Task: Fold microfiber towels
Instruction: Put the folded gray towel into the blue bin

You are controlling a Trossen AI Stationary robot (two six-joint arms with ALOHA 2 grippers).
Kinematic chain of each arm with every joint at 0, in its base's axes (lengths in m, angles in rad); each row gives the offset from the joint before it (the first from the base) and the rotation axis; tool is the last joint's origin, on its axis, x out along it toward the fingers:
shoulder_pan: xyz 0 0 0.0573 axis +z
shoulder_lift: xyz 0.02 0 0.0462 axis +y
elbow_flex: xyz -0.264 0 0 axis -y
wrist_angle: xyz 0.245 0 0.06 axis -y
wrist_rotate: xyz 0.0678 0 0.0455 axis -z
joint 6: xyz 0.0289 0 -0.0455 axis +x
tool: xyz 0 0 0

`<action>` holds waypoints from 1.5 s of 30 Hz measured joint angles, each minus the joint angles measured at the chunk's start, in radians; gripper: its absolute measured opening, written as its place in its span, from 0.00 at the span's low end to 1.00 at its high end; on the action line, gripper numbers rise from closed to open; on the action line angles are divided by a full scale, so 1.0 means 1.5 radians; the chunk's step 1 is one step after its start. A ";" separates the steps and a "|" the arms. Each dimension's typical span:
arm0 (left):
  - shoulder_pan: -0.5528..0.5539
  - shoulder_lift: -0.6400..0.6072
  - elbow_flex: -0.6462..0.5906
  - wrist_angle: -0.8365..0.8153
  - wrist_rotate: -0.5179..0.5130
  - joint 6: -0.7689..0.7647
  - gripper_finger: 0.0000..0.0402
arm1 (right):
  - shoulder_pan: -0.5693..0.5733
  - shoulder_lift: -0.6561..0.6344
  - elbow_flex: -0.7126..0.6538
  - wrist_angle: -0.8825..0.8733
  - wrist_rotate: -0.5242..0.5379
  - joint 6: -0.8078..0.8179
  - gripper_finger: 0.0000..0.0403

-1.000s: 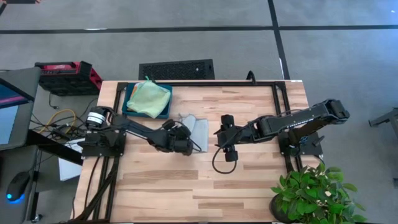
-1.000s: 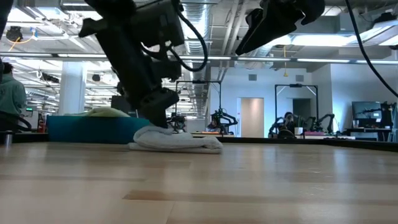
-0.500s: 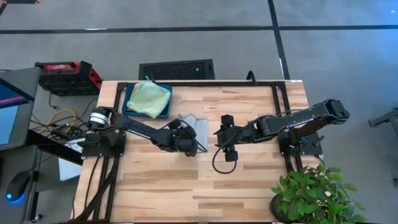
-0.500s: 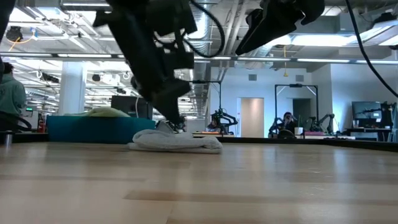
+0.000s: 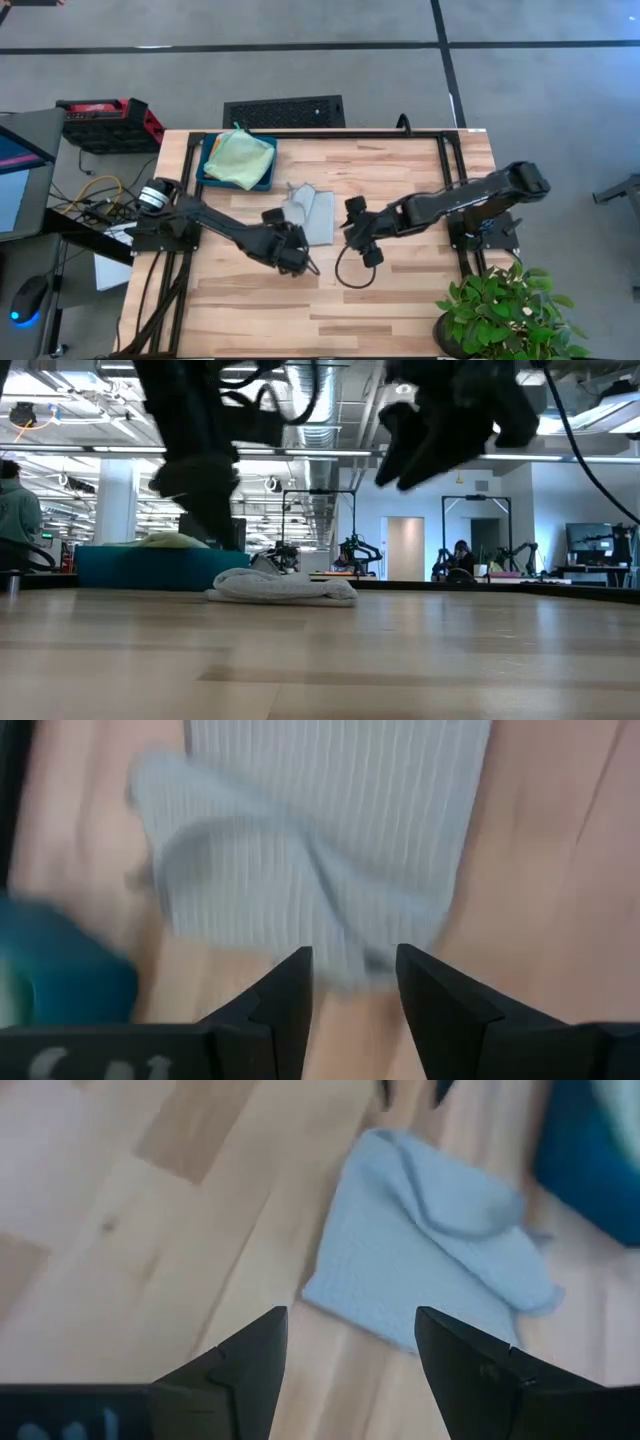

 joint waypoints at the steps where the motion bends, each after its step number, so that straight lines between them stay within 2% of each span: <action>1: -0.005 0.000 -0.001 -0.020 0.007 -0.022 0.35 | 0.000 0.018 -0.003 0.008 0.000 -0.015 0.61; 7: -0.027 0.000 -0.022 -0.025 0.010 -0.081 0.35 | 0.005 0.118 -0.004 0.104 0.005 -0.085 0.61; 13: -0.037 0.001 -0.025 -0.022 0.008 -0.095 0.35 | 0.002 0.189 -0.004 0.177 0.026 -0.121 0.61; 17: -0.037 0.001 -0.025 -0.023 0.011 -0.095 0.35 | 0.003 0.232 -0.003 0.209 0.067 -0.155 0.61; 22: -0.037 0.001 -0.025 -0.023 0.011 -0.095 0.35 | 0.002 0.260 -0.004 0.212 0.085 -0.181 0.61; 26: -0.037 0.001 -0.025 -0.022 0.011 -0.095 0.35 | -0.005 0.277 -0.001 0.228 0.135 -0.183 0.61; 33: -0.037 0.001 -0.025 -0.019 0.011 -0.098 0.35 | -0.012 0.294 -0.001 0.243 0.145 -0.188 0.60; 38: -0.037 0.002 -0.025 -0.018 0.011 -0.084 0.35 | -0.012 0.296 -0.001 0.255 0.144 -0.188 0.49; 45: -0.037 0.029 -0.028 -0.001 0.007 0.054 0.35 | -0.014 0.301 0.007 0.253 0.141 -0.159 0.15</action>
